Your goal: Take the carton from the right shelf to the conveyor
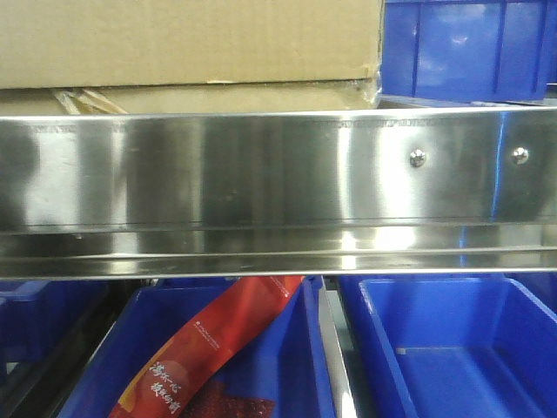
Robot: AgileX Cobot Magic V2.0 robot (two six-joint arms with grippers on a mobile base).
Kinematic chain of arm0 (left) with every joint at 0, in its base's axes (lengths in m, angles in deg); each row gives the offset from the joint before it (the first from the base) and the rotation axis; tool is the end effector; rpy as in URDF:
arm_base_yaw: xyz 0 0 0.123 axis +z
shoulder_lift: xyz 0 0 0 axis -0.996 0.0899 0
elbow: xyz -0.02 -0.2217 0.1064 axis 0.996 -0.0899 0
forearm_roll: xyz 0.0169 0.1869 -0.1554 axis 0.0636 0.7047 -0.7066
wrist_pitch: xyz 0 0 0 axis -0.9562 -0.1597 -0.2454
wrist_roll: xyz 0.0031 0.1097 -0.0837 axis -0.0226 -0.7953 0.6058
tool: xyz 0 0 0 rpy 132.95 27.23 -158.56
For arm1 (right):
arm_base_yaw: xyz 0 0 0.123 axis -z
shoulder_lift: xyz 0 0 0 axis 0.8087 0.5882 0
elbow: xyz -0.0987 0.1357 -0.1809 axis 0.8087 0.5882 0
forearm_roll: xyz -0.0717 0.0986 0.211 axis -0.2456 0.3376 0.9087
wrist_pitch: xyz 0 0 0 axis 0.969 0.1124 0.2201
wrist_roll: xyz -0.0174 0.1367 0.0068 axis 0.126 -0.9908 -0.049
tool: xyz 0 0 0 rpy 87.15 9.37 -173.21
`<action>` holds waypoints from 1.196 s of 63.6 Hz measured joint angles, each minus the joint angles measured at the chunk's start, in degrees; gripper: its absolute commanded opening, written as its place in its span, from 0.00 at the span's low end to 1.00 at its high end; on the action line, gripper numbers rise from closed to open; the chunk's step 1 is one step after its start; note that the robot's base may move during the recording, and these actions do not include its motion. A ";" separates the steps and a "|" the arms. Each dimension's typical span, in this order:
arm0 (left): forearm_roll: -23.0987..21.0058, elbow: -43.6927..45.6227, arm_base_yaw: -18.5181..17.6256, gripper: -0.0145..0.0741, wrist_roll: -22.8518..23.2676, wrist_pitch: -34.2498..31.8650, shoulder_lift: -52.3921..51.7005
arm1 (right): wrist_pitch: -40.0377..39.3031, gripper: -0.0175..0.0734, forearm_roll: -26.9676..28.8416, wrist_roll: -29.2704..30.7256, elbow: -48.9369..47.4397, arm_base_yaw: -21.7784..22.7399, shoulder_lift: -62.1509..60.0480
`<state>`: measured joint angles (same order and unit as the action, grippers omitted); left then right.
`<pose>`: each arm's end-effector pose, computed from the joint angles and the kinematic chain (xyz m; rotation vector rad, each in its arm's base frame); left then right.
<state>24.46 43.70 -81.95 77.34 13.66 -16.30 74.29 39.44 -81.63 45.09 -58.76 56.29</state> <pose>0.1208 0.0071 0.2702 -0.0453 1.4042 0.0420 0.1241 0.0131 0.2518 -0.0454 1.4862 0.1178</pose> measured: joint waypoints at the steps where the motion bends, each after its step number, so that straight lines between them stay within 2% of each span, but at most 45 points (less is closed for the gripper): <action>1: 0.44 1.16 0.00 0.20 0.00 0.98 0.16 | 1.16 0.19 0.00 0.00 -1.13 0.00 0.00; 4: 1.83 5.49 0.00 0.25 0.00 4.27 1.02 | 4.28 0.27 0.20 0.00 -4.62 0.00 0.00; 9: 3.40 12.90 0.00 0.39 0.00 9.32 4.39 | 7.99 0.47 1.15 0.00 -11.23 0.00 1.74; 14: 3.75 18.94 0.00 0.56 0.00 13.00 8.46 | 9.21 0.72 2.09 0.00 -16.60 0.00 5.04; 17: 3.41 22.74 0.00 0.63 0.00 14.56 11.45 | 9.33 0.83 2.64 0.00 -19.17 0.00 7.33; 23: 2.60 28.15 0.00 0.72 0.00 16.62 17.77 | 9.41 0.82 2.89 0.00 -22.63 0.00 11.80; 29: 1.49 32.38 -0.29 0.73 0.00 18.44 24.02 | 7.70 0.82 2.89 0.00 -23.60 0.00 15.85; 38: 0.85 41.16 -4.76 0.73 0.00 24.46 32.75 | 9.98 0.82 2.89 0.00 -29.33 -1.09 22.92; 46: 2.20 49.06 -9.77 0.73 0.00 28.33 39.85 | 14.05 0.82 2.89 0.00 -38.38 -4.78 30.81; 56: 2.42 57.73 -14.03 0.73 0.00 34.63 49.28 | 18.55 0.82 2.89 0.00 -51.07 -13.48 42.32; 66: 2.27 66.99 -14.46 0.73 0.00 43.97 59.87 | 31.11 0.82 2.89 0.00 -68.43 -20.97 57.47; 76: 2.01 78.43 -12.08 0.73 0.11 53.57 69.01 | 47.10 0.82 1.27 -3.24 -87.70 -22.21 73.31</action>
<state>26.47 122.12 -94.03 77.45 67.23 52.71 121.38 40.71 -84.87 -42.61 -80.98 129.60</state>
